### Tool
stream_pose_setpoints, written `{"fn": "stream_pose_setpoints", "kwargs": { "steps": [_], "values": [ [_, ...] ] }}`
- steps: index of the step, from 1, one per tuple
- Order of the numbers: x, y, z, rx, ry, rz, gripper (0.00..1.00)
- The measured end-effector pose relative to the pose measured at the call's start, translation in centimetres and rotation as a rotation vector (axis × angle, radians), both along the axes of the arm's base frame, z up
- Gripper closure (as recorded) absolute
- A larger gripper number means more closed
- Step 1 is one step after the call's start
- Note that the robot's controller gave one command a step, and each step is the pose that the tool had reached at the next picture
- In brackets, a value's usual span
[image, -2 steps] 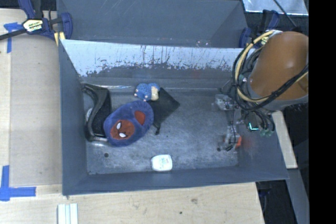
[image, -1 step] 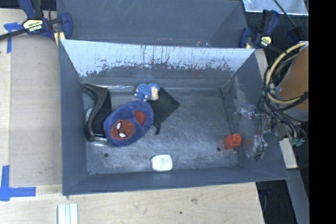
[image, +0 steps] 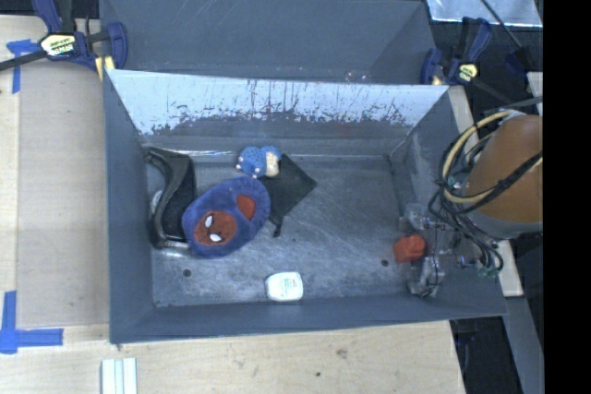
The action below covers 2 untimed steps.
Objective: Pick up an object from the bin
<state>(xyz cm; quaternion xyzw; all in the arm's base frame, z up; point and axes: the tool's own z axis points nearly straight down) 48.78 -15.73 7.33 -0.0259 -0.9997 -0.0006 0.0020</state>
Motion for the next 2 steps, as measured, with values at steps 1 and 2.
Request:
{"fn": "stream_pose_setpoints", "kwargs": {
  "steps": [1,2],
  "values": [
    [0.3,0.0,0.4,-0.003,-0.008,0.002,1.0],
    [-0.3,1.1,19.3,-0.005,-0.015,0.334,1.0]
  ]
}}
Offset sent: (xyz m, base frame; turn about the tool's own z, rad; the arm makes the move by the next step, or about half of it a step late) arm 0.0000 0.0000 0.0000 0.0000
